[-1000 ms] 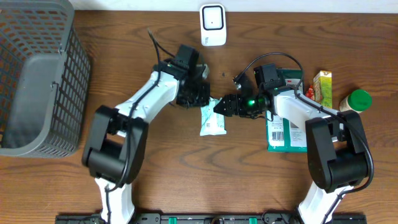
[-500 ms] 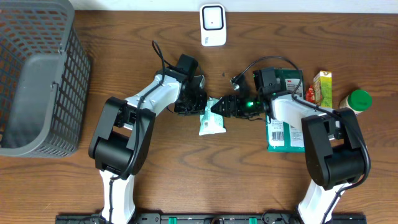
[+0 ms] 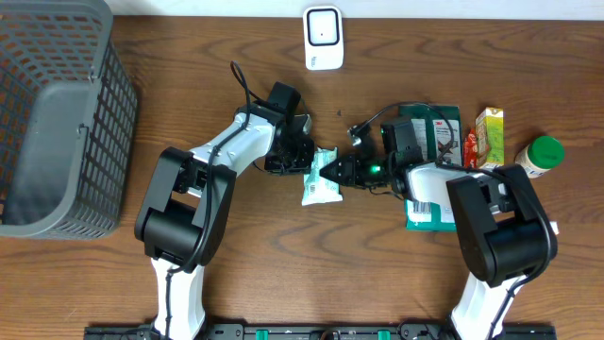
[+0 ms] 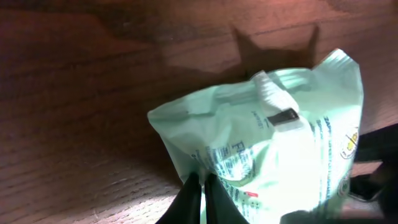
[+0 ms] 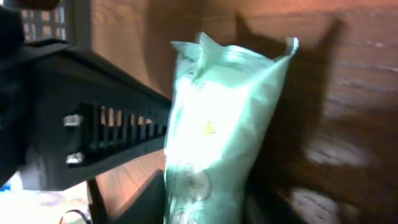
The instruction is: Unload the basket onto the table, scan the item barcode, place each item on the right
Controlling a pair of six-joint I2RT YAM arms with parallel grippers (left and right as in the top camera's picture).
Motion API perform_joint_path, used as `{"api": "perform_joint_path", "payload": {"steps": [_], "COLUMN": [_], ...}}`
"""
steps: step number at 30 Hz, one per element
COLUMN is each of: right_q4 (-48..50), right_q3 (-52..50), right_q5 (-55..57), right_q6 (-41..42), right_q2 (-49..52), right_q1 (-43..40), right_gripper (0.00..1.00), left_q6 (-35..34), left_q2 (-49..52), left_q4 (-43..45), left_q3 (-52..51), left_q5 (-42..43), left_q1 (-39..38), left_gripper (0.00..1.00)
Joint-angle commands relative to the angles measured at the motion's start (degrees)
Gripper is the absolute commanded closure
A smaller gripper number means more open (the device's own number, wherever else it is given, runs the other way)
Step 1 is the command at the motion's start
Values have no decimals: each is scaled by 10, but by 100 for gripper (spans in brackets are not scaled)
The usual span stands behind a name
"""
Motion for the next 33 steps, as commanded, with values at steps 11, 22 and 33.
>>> {"api": "perform_joint_path", "payload": {"steps": [11,22,33], "right_q4": [2,-129,-606], "right_q3": [-6,9,408], "right_q5": [-19,102,395], "right_q6": [-53,-166,-353], "right_q2": [-5,-165,-224], "right_q1": [10,10,62], "right_gripper": [99,99,99], "left_q6": [18,14,81], "left_q2": [-141,-319,-342], "left_q4": [23,-60,-189], "left_q3": [0,0,90], "left_q5": [-169,-168,-167], "left_q1": [38,134,219], "left_gripper": [85,84,83]}}
